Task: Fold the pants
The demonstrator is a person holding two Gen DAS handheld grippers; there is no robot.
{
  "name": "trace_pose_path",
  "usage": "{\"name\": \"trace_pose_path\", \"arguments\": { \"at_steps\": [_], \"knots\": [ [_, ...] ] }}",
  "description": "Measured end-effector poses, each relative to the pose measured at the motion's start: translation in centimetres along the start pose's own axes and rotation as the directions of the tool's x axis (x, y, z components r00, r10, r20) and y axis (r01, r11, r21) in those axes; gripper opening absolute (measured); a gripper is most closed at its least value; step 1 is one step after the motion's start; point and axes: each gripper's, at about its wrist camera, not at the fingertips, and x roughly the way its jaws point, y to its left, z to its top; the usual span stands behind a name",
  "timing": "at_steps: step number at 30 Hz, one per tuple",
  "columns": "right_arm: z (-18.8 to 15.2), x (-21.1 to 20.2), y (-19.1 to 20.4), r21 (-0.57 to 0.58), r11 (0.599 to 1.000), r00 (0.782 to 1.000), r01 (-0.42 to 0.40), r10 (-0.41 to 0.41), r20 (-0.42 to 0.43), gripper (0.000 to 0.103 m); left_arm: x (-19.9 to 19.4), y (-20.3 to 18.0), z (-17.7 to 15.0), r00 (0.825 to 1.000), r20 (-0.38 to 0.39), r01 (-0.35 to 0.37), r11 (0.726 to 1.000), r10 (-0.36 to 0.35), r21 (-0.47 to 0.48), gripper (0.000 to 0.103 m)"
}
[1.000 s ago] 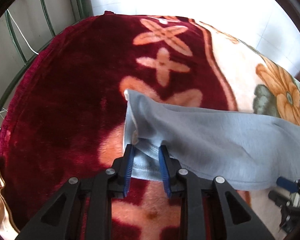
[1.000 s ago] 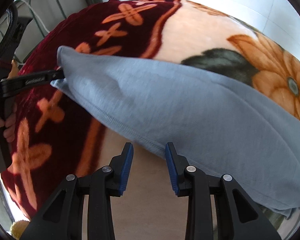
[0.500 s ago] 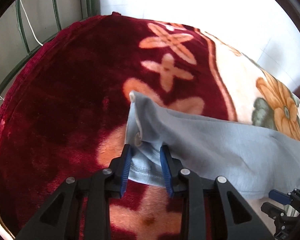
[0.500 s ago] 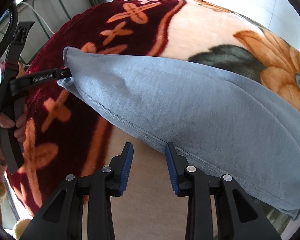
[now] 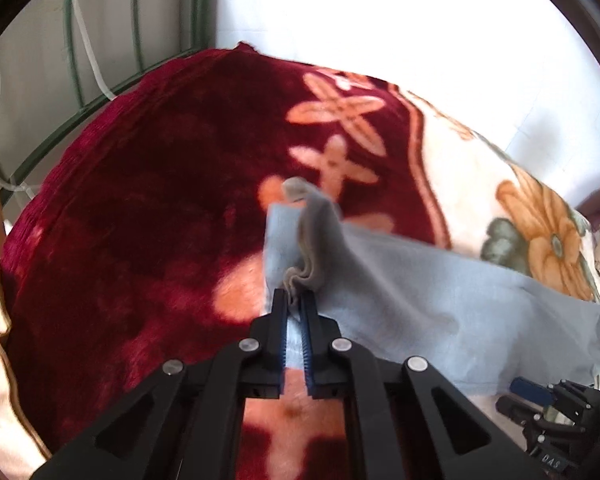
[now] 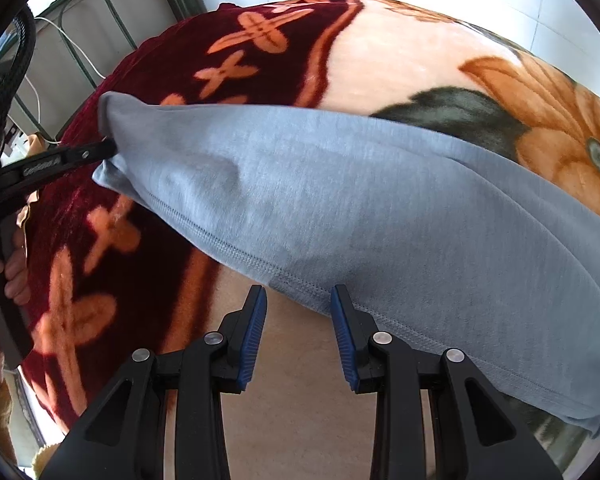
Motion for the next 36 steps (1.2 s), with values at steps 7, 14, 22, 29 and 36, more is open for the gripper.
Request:
{"name": "trace_pose_path", "arguments": {
  "at_steps": [7, 14, 22, 29, 36],
  "knots": [
    [0.0, 0.1, 0.0, 0.003, 1.000, 1.000, -0.004, 0.004, -0.003, 0.034, 0.3, 3.1, -0.3, 0.999, -0.024, -0.023, 0.996, 0.021, -0.082, 0.005],
    [0.1, -0.6, -0.1, 0.002, 0.999, 0.999, 0.032, -0.032, 0.034, 0.034, 0.8, -1.5, 0.2, 1.000, -0.012, -0.010, 0.994, 0.012, 0.113, 0.008],
    [0.6, -1.0, -1.1, 0.026, 0.997, 0.995, 0.074, -0.075, 0.068, 0.034, 4.0, -2.5, 0.6, 0.996, -0.065, -0.051, 0.989, 0.060, 0.136, 0.009],
    [0.4, -1.1, -1.1, 0.024, 0.999, 0.996, 0.047, -0.049, 0.072, 0.034, 1.4, -1.1, 0.4, 0.999, -0.020, -0.045, 0.998, 0.046, 0.052, 0.001],
    [0.4, -0.6, -1.1, 0.019, 0.999, 0.998, 0.041, -0.042, 0.051, 0.034, 0.6, 0.6, -1.1, 0.999, -0.036, -0.032, 0.999, 0.031, -0.018, 0.002]
  ]
}}
